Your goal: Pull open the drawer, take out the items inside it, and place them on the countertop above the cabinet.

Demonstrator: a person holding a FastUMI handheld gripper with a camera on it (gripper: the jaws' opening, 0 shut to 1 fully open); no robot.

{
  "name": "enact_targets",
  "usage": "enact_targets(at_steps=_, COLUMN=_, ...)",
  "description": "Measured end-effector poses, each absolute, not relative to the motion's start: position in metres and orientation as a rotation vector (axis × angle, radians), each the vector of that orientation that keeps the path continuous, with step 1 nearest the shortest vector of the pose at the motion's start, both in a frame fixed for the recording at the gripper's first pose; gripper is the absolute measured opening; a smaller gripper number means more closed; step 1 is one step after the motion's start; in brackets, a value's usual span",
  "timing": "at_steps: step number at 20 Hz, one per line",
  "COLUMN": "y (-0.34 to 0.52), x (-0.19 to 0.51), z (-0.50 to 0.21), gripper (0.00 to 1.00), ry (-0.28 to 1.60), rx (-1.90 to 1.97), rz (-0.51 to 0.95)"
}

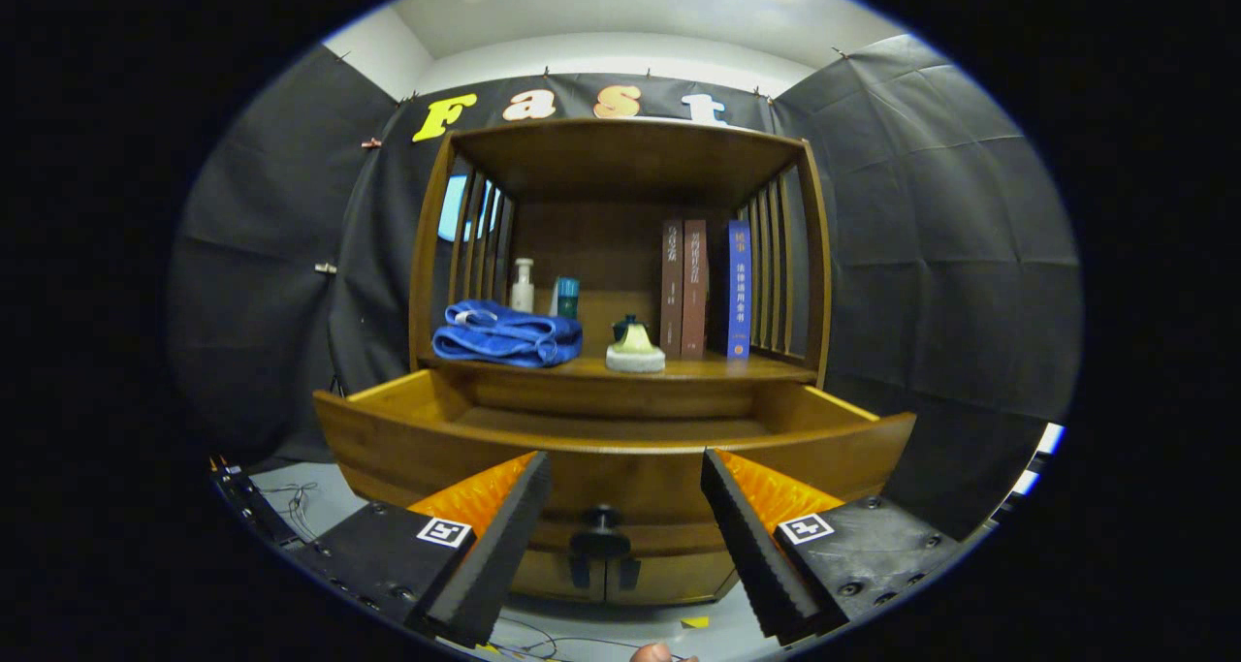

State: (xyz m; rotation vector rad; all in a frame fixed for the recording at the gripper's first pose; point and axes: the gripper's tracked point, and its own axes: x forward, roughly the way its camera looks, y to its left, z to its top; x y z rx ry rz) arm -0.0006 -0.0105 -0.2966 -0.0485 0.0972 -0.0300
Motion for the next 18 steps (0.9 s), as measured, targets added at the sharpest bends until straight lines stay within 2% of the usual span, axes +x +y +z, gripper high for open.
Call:
enact_targets(at_steps=8, y=-0.004, x=0.016, z=-0.339, gripper=0.99, ry=0.15, rx=-0.011, rz=-0.023)
enact_targets(at_steps=18, y=0.001, x=0.037, z=-0.335, gripper=0.99, ry=0.115, rx=-0.017, rz=-0.028)
